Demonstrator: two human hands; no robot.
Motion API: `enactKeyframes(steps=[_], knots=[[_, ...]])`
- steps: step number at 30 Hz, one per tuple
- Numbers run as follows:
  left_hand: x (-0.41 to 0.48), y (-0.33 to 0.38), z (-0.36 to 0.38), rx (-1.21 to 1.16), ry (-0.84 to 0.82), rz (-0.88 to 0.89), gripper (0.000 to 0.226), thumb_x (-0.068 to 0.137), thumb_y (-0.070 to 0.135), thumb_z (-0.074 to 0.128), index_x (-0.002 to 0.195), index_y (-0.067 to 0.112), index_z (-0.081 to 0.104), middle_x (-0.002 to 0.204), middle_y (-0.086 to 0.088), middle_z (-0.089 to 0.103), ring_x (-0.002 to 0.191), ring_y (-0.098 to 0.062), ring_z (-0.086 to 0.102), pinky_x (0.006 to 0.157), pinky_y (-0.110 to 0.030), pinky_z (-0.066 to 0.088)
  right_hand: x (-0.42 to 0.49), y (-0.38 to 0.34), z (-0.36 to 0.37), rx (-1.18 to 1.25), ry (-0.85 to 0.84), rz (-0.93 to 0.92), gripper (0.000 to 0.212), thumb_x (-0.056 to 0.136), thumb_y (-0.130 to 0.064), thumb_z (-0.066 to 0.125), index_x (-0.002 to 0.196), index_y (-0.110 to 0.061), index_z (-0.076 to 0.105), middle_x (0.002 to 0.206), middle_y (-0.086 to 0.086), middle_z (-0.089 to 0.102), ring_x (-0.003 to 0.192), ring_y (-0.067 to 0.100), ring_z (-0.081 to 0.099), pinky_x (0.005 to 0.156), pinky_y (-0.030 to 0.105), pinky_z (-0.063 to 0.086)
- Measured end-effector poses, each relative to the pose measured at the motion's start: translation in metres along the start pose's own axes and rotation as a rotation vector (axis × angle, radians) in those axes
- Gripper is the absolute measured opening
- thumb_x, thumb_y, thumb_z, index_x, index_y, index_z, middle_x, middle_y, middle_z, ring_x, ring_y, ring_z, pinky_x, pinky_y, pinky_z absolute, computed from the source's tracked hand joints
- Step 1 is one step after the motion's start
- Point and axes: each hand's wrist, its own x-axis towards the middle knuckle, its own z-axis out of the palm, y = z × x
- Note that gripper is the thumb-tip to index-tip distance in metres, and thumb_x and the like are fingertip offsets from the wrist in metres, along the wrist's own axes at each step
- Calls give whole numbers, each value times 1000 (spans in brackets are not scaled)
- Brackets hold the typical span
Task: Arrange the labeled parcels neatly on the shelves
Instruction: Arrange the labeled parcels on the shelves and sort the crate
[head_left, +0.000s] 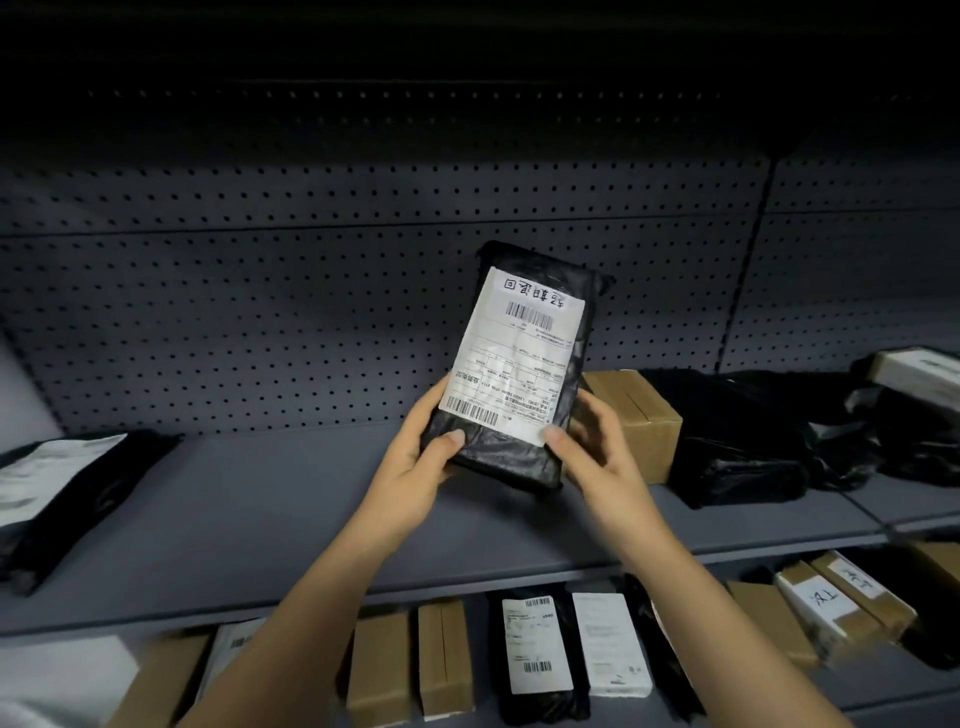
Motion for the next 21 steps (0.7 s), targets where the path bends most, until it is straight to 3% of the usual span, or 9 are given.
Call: enactKeyframes(steps=[3, 6, 9, 11, 13, 15, 18, 21], knots=[[-2, 3, -8, 62, -25, 18, 54, 100, -2, 40, 129, 43, 47, 127, 22, 59, 119, -1, 56, 94, -22, 49, 10, -9, 0, 171, 41, 89, 70, 74, -29, 71, 137, -31, 41, 117, -6, 68, 99, 2, 67, 74, 19, 52], [-1, 5, -13, 68, 7, 34, 49, 100, -2, 39, 130, 35, 50, 126, 20, 60, 117, -6, 56, 96, -26, 48, 14, -15, 1, 239, 63, 94, 64, 71, -25, 74, 131, -23, 50, 115, -2, 71, 104, 15, 69, 80, 30, 53], [3, 2, -10, -39, 120, -11, 35, 99, 14, 49, 127, 36, 46, 121, 17, 59, 112, -3, 57, 89, -25, 49, 12, -14, 7, 340, 109, 91, 64, 72, -19, 74, 131, -15, 49, 110, 0, 72, 101, 17, 70, 74, 28, 56], [0, -1, -2, -75, 146, -36, 56, 89, 33, 60, 137, 36, 32, 133, 12, 49, 114, 4, 55, 95, -32, 50, 12, -12, 12, 391, 158, 80, 71, 70, -18, 75, 134, -15, 44, 111, 3, 69, 101, 17, 70, 73, 30, 57], [-6, -8, 8, -82, 117, -47, 78, 80, 39, 67, 142, 38, 19, 141, 12, 42, 124, 0, 51, 103, -45, 46, 14, -11, 16, 411, 189, 66, 76, 69, -18, 76, 136, -17, 40, 115, 6, 67, 106, 19, 68, 82, 37, 58], [-9, -12, 17, -138, 126, -52, 79, 77, 33, 67, 139, 39, 18, 139, 12, 46, 121, -3, 54, 103, -51, 46, 15, -10, 18, 413, 197, 69, 78, 70, -17, 76, 137, -18, 37, 118, 9, 64, 107, 19, 68, 88, 40, 57], [-6, -12, 17, -176, 196, -51, 79, 74, 34, 67, 139, 38, 24, 135, 4, 54, 121, -10, 56, 102, -54, 46, 18, -12, 13, 424, 182, 76, 78, 70, -15, 84, 134, -15, 40, 109, 11, 58, 102, 21, 67, 86, 39, 57], [1, -9, 4, -145, 238, -29, 70, 78, 34, 63, 137, 41, 26, 136, 1, 55, 123, -11, 55, 107, -45, 43, 23, -19, -6, 489, 207, 77, 55, 72, -18, 82, 114, -20, 47, 97, 8, 57, 84, 18, 62, 79, 37, 58]])
